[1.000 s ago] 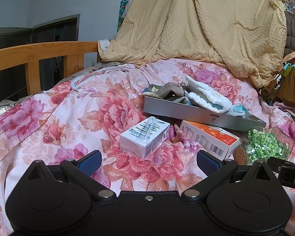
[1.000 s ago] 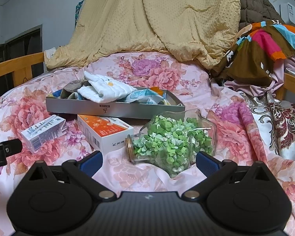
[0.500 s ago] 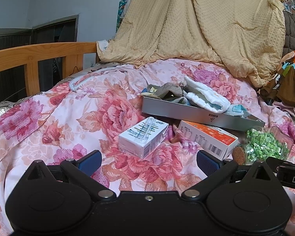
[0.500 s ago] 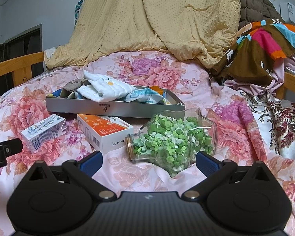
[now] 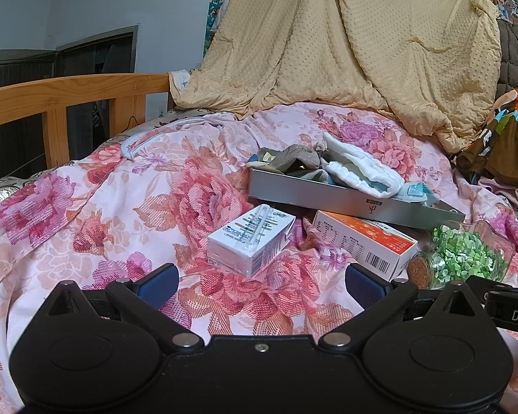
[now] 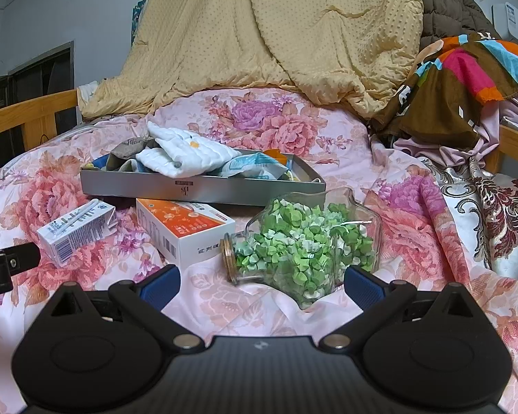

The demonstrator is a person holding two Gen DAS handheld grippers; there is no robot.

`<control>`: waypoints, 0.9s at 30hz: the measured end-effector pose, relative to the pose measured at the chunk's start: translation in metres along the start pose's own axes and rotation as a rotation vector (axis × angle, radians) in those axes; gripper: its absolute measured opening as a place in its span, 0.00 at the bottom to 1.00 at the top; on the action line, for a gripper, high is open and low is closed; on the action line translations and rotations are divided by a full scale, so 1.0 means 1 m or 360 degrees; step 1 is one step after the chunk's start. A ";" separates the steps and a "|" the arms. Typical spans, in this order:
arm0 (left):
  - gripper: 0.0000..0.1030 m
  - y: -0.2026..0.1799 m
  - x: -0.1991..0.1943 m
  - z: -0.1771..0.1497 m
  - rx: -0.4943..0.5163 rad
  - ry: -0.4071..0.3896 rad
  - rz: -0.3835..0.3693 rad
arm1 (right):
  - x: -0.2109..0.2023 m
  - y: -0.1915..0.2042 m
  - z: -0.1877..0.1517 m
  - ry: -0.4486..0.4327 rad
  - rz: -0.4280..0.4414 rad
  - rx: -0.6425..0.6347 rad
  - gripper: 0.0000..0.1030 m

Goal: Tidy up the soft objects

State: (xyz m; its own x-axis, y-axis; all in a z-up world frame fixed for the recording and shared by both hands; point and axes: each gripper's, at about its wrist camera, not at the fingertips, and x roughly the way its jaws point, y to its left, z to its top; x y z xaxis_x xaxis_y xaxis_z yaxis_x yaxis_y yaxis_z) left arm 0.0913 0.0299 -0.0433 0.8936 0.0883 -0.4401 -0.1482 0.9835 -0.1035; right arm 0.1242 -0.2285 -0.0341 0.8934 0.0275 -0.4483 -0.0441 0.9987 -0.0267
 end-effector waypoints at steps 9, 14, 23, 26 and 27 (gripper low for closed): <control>0.99 0.000 0.000 0.000 0.0000 0.0000 0.0000 | 0.000 0.000 0.000 0.0001 0.0001 0.0003 1.00; 0.99 0.000 0.000 0.000 -0.0001 0.0001 0.0000 | 0.000 -0.001 0.000 0.0000 0.0001 0.0000 1.00; 0.99 -0.001 -0.001 -0.001 -0.0027 0.0033 -0.0014 | 0.000 -0.001 0.000 0.0002 0.0002 0.0001 1.00; 0.99 0.001 -0.002 -0.002 -0.0047 0.0037 -0.0051 | 0.000 -0.001 0.000 0.0002 0.0002 0.0002 1.00; 0.99 0.002 -0.001 -0.002 -0.0052 0.0043 -0.0052 | 0.000 -0.001 0.000 0.0003 0.0002 0.0002 1.00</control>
State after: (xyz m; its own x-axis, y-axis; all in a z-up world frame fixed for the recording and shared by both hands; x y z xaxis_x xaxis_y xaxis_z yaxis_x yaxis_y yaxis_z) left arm 0.0890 0.0311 -0.0444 0.8865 0.0515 -0.4599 -0.1332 0.9802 -0.1468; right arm 0.1244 -0.2295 -0.0341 0.8926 0.0288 -0.4500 -0.0447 0.9987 -0.0248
